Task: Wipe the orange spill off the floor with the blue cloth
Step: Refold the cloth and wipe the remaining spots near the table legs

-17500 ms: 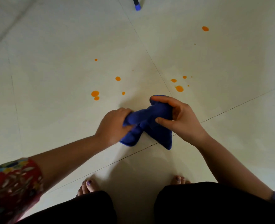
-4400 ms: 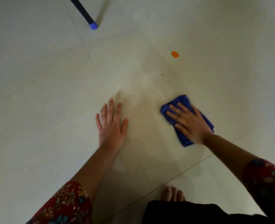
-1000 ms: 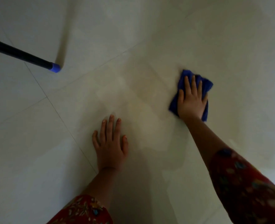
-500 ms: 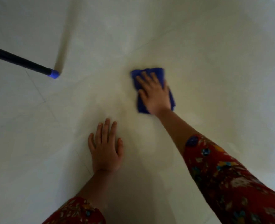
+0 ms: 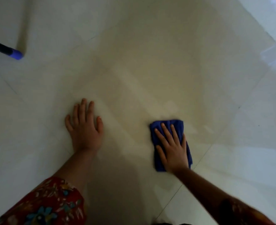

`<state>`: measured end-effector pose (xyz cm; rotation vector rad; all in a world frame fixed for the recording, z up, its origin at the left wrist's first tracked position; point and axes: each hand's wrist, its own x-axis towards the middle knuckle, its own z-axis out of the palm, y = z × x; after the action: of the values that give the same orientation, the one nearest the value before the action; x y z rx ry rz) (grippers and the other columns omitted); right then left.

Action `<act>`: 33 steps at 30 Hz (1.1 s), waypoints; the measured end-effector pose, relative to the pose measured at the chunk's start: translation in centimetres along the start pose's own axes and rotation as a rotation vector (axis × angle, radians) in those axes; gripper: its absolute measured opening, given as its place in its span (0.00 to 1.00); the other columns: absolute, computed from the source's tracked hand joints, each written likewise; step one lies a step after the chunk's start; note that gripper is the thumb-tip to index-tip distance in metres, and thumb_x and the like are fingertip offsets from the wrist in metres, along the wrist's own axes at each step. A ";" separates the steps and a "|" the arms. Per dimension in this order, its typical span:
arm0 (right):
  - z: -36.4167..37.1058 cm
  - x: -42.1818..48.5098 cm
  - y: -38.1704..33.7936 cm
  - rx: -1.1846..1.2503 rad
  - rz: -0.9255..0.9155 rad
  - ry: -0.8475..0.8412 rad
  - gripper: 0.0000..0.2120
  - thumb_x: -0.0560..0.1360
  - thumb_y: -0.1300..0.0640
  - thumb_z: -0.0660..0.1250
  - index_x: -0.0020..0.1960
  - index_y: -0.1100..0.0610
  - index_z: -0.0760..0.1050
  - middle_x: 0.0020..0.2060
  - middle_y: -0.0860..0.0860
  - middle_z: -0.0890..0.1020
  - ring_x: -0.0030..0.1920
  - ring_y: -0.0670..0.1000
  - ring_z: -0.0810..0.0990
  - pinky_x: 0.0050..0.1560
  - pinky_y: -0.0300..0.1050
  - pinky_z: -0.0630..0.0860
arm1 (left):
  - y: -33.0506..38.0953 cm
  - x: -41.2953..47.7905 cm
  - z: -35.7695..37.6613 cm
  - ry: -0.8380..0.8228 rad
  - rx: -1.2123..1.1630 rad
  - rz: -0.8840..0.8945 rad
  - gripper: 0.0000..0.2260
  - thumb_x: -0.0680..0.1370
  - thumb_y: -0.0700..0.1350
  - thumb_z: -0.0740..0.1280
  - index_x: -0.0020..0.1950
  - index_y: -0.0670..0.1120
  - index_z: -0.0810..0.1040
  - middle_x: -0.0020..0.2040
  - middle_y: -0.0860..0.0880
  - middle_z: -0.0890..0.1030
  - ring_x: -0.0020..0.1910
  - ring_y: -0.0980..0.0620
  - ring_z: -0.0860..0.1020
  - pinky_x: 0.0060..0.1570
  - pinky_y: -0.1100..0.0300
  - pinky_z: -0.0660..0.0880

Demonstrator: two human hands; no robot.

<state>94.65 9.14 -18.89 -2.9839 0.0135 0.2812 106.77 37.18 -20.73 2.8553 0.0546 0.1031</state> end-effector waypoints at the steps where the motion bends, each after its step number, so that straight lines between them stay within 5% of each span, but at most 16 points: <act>1: -0.4 1.5 0.9 -0.005 -0.025 0.019 0.27 0.80 0.42 0.49 0.78 0.42 0.51 0.78 0.45 0.53 0.78 0.53 0.48 0.73 0.65 0.51 | 0.0 -0.1 -0.1 0.003 -0.010 -0.004 0.24 0.78 0.51 0.57 0.75 0.50 0.65 0.77 0.48 0.62 0.76 0.45 0.60 0.71 0.43 0.53; 5: -2.1 9.7 1.5 0.028 0.331 0.096 0.26 0.80 0.41 0.46 0.78 0.41 0.48 0.79 0.44 0.50 0.78 0.52 0.45 0.74 0.65 0.45 | -0.1 0.2 -0.1 0.022 -0.064 0.022 0.23 0.77 0.50 0.59 0.72 0.48 0.70 0.75 0.47 0.66 0.74 0.44 0.64 0.71 0.43 0.56; 7: -1.4 10.8 -1.5 0.057 0.305 0.103 0.27 0.81 0.42 0.48 0.78 0.42 0.48 0.79 0.45 0.49 0.78 0.53 0.45 0.74 0.66 0.45 | -0.4 0.4 -0.4 0.056 -0.192 0.040 0.22 0.76 0.48 0.61 0.70 0.46 0.73 0.73 0.46 0.70 0.72 0.43 0.67 0.70 0.43 0.59; 11: 2.1 1.1 -9.4 -0.032 -0.343 0.063 0.27 0.79 0.43 0.52 0.78 0.45 0.56 0.78 0.48 0.56 0.78 0.57 0.50 0.70 0.69 0.54 | -1.7 -1.9 -2.4 0.135 -0.359 0.018 0.21 0.77 0.43 0.60 0.70 0.43 0.73 0.71 0.44 0.73 0.70 0.43 0.71 0.68 0.43 0.66; 15: 1.9 -4.7 -7.7 -0.057 -1.009 -0.165 0.25 0.80 0.44 0.53 0.77 0.42 0.56 0.77 0.43 0.56 0.78 0.53 0.49 0.73 0.64 0.43 | -4.7 -8.8 -5.6 -0.103 -0.160 -0.033 0.27 0.80 0.49 0.60 0.78 0.51 0.57 0.79 0.51 0.56 0.78 0.49 0.53 0.75 0.44 0.51; 17: 1.6 -0.9 -5.6 -0.097 -0.953 -0.103 0.25 0.80 0.44 0.52 0.77 0.42 0.56 0.77 0.44 0.58 0.78 0.53 0.52 0.72 0.66 0.49 | -8.3 -13.1 -6.8 -0.176 -0.051 -0.118 0.30 0.80 0.57 0.56 0.79 0.54 0.51 0.80 0.53 0.47 0.79 0.50 0.45 0.76 0.44 0.45; 19: 0.9 4.4 -5.2 -0.119 -0.626 -0.020 0.26 0.80 0.44 0.49 0.77 0.42 0.52 0.77 0.46 0.57 0.78 0.54 0.52 0.70 0.68 0.55 | -11.3 -16.5 -7.5 -0.215 0.012 -0.259 0.33 0.77 0.64 0.51 0.79 0.56 0.47 0.80 0.54 0.40 0.78 0.50 0.39 0.75 0.44 0.41; 22: 0.2 10.0 -10.3 -0.049 -0.230 0.059 0.28 0.78 0.41 0.42 0.78 0.42 0.49 0.78 0.45 0.53 0.78 0.53 0.48 0.73 0.67 0.48 | -13.2 -18.0 -8.0 -0.236 0.014 -0.405 0.39 0.72 0.72 0.48 0.79 0.57 0.42 0.78 0.54 0.34 0.77 0.49 0.34 0.75 0.45 0.38; 25: 1.1 9.3 -18.2 -0.028 -0.354 0.042 0.29 0.77 0.42 0.44 0.77 0.43 0.54 0.78 0.46 0.55 0.78 0.55 0.50 0.72 0.67 0.50 | -13.3 -16.5 -8.0 -0.257 -0.016 -0.425 0.40 0.73 0.73 0.52 0.78 0.59 0.39 0.77 0.55 0.32 0.77 0.50 0.34 0.75 0.43 0.39; 29: 2.2 7.1 -19.3 -0.156 -1.043 -0.105 0.25 0.81 0.43 0.47 0.78 0.42 0.52 0.78 0.43 0.54 0.78 0.51 0.48 0.75 0.61 0.45 | -14.8 -14.8 -8.2 -0.319 0.004 -0.393 0.42 0.71 0.75 0.51 0.77 0.62 0.35 0.77 0.55 0.32 0.77 0.52 0.34 0.75 0.43 0.38; 31: 1.2 11.5 -18.2 -0.145 -0.930 -0.052 0.25 0.80 0.43 0.47 0.77 0.42 0.54 0.77 0.44 0.56 0.78 0.52 0.51 0.73 0.63 0.50 | -15.1 -14.9 -8.4 -0.346 0.011 -0.349 0.42 0.69 0.77 0.46 0.76 0.62 0.32 0.77 0.55 0.30 0.77 0.52 0.33 0.75 0.42 0.39; 33: 0.0 16.3 -19.0 -0.116 -0.534 0.005 0.26 0.80 0.42 0.45 0.78 0.42 0.51 0.78 0.44 0.53 0.78 0.52 0.49 0.72 0.66 0.50 | -15.3 -14.9 -8.7 -0.359 0.018 -0.308 0.42 0.68 0.77 0.44 0.75 0.62 0.32 0.77 0.54 0.30 0.77 0.51 0.34 0.75 0.43 0.41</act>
<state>111.10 27.98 -19.28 -2.9514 -0.8061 0.2121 90.81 53.60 -17.69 2.7959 0.4180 -0.4716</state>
